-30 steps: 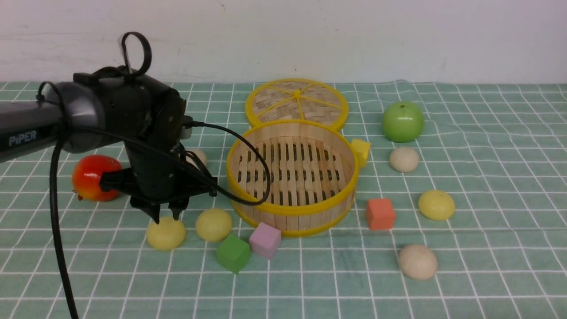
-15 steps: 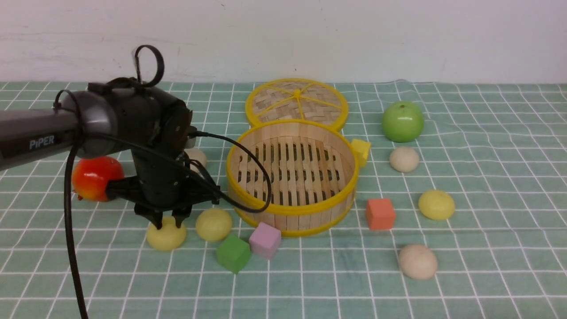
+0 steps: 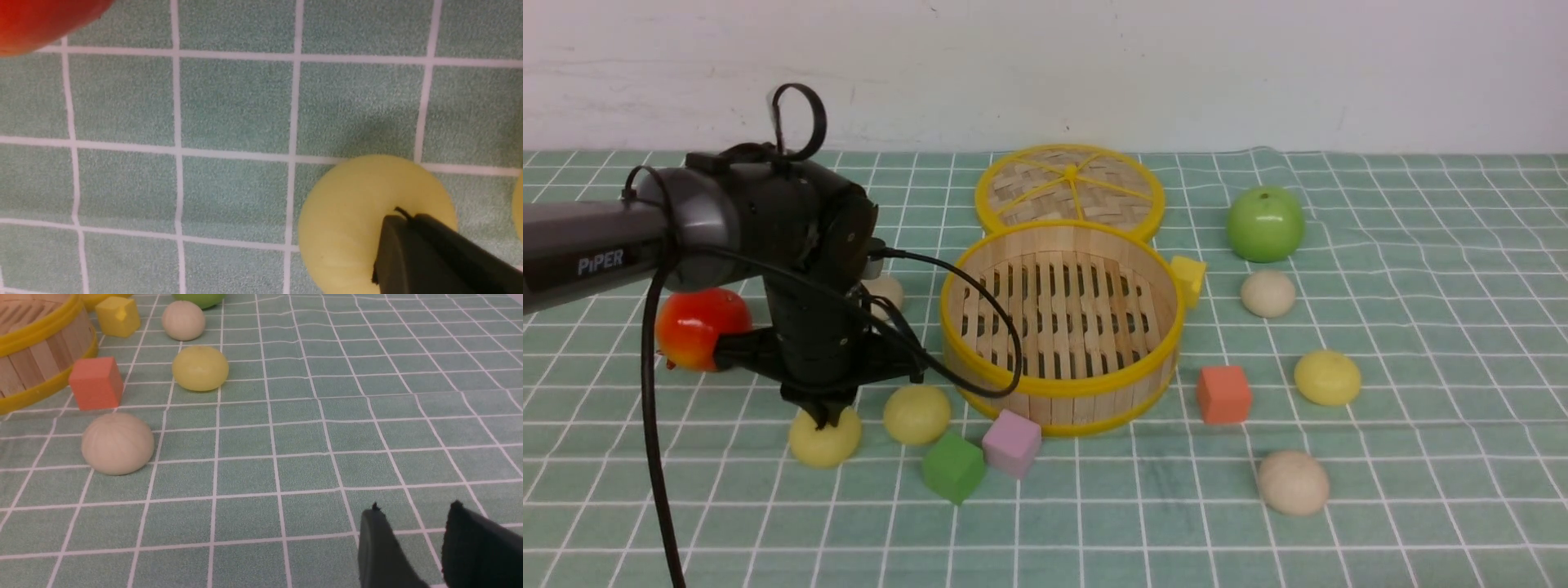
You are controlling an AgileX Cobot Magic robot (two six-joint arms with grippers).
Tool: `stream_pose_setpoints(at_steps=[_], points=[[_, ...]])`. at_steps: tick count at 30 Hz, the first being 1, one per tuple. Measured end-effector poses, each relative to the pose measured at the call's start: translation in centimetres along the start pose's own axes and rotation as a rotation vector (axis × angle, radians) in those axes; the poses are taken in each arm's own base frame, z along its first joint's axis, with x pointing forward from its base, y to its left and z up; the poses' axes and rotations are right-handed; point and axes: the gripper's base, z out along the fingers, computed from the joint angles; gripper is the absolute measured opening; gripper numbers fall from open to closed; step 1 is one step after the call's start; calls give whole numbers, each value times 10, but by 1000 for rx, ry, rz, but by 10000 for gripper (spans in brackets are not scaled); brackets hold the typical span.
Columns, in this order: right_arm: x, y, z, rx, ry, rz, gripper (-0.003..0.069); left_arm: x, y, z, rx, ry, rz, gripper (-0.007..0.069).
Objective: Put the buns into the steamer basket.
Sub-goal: Use the left arm to grab a steamed stuffed bun
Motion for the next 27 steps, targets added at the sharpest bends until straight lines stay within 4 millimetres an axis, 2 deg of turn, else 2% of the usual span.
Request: stream_pose_setpoints(at_steps=[8, 16, 27], points=[[0, 0, 0, 0, 0, 0, 240, 1, 1, -8, 14, 1, 6, -14], [0, 0, 0, 0, 0, 0, 240, 0, 5, -32, 31, -47, -5, -14], [0, 0, 0, 0, 0, 0, 240, 0, 6, -32, 28, -47, -69, 2]])
